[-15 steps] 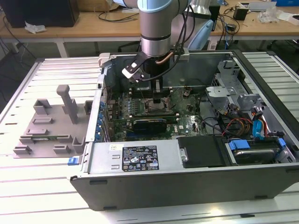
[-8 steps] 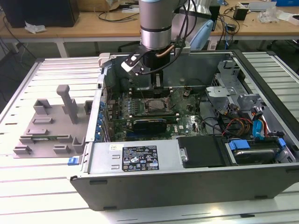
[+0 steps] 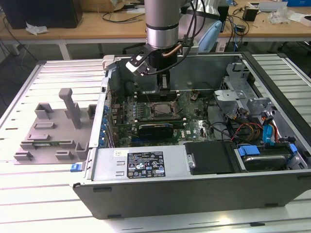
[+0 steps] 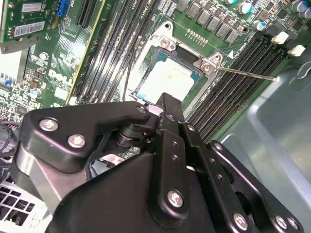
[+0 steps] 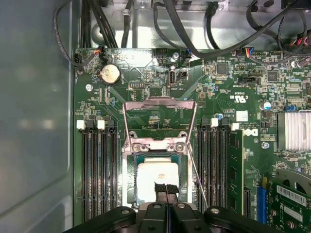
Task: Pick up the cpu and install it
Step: 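Place the cpu into insertion slot, then close the cpu cover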
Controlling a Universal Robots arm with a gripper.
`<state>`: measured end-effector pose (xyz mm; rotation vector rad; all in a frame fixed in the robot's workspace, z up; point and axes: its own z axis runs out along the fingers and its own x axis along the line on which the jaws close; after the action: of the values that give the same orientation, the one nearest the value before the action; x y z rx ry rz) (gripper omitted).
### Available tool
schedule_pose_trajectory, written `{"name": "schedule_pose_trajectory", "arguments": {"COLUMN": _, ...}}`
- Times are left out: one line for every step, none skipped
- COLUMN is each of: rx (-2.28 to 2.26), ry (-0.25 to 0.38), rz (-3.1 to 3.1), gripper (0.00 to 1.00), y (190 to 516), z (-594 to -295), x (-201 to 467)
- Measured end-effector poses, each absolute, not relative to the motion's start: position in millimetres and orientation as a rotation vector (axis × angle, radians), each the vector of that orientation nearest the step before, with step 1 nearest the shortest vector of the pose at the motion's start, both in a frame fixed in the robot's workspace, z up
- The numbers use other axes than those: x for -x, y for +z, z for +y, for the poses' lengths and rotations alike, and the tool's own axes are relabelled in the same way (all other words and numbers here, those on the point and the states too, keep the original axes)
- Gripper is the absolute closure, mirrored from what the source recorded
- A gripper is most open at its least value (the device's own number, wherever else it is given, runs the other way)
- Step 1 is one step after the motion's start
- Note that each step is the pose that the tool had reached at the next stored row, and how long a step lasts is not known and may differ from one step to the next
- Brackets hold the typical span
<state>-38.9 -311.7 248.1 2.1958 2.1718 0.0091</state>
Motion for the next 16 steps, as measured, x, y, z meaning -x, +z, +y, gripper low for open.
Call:
{"name": "schedule_pose_trajectory", "arguments": {"rx": -2.196, "ry": 0.009, "rz": 2.172, "gripper": 0.89, "y": 248.1, "z": -311.7, "x": 38.9}}
{"name": "schedule_pose_trajectory", "arguments": {"rx": -2.196, "ry": 0.009, "rz": 2.172, "gripper": 0.89, "y": 248.2, "z": -311.7, "x": 38.9}}
{"name": "schedule_pose_trajectory", "arguments": {"rx": -2.196, "ry": 0.009, "rz": 2.172, "gripper": 0.89, "y": 248.3, "z": -311.7, "x": 38.9}}
{"name": "schedule_pose_trajectory", "arguments": {"rx": -2.196, "ry": 0.009, "rz": 2.172, "gripper": 0.89, "y": 248.3, "z": -311.7, "x": 38.9}}
{"name": "schedule_pose_trajectory", "arguments": {"rx": -2.196, "ry": 0.009, "rz": 2.172, "gripper": 0.89, "y": 248.3, "z": -311.7, "x": 38.9}}
{"name": "schedule_pose_trajectory", "arguments": {"rx": -2.196, "ry": 0.009, "rz": 2.172, "gripper": 0.89, "y": 248.4, "z": -311.7, "x": 38.9}}
{"name": "schedule_pose_trajectory", "arguments": {"rx": -2.196, "ry": 0.009, "rz": 2.172, "gripper": 0.89, "y": 248.4, "z": -311.7, "x": 38.9}}
{"name": "schedule_pose_trajectory", "arguments": {"rx": -2.196, "ry": 0.009, "rz": 2.172, "gripper": 0.89, "y": 248.4, "z": -311.7, "x": 38.9}}
{"name": "schedule_pose_trajectory", "arguments": {"rx": -2.196, "ry": 0.009, "rz": 2.172, "gripper": 0.89, "y": 248.5, "z": -311.7, "x": 38.9}}
{"name": "schedule_pose_trajectory", "arguments": {"rx": -2.196, "ry": 0.009, "rz": 2.172, "gripper": 0.89, "y": 248.5, "z": -311.7, "x": 38.9}}
{"name": "schedule_pose_trajectory", "arguments": {"rx": -2.196, "ry": 0.009, "rz": 2.172, "gripper": 0.89, "y": 248.5, "z": -311.7, "x": 38.9}}
{"name": "schedule_pose_trajectory", "arguments": {"rx": -2.196, "ry": 0.009, "rz": 2.172, "gripper": 0.89, "y": 248.5, "z": -311.7, "x": 38.9}}
{"name": "schedule_pose_trajectory", "arguments": {"rx": -2.196, "ry": 0.009, "rz": 2.172, "gripper": 0.89, "y": 248.5, "z": -311.7, "x": 38.9}}
{"name": "schedule_pose_trajectory", "arguments": {"rx": -2.196, "ry": 0.009, "rz": 2.172, "gripper": 0.89, "y": 248.6, "z": -311.7, "x": 38.9}}
{"name": "schedule_pose_trajectory", "arguments": {"rx": -2.196, "ry": 0.008, "rz": 2.172, "gripper": 0.89, "y": 249.8, "z": -311.8, "x": 38.9}}
{"name": "schedule_pose_trajectory", "arguments": {"rx": -2.196, "ry": 0.009, "rz": 2.172, "gripper": 0.89, "y": 251.4, "z": -311.7, "x": 38.9}}
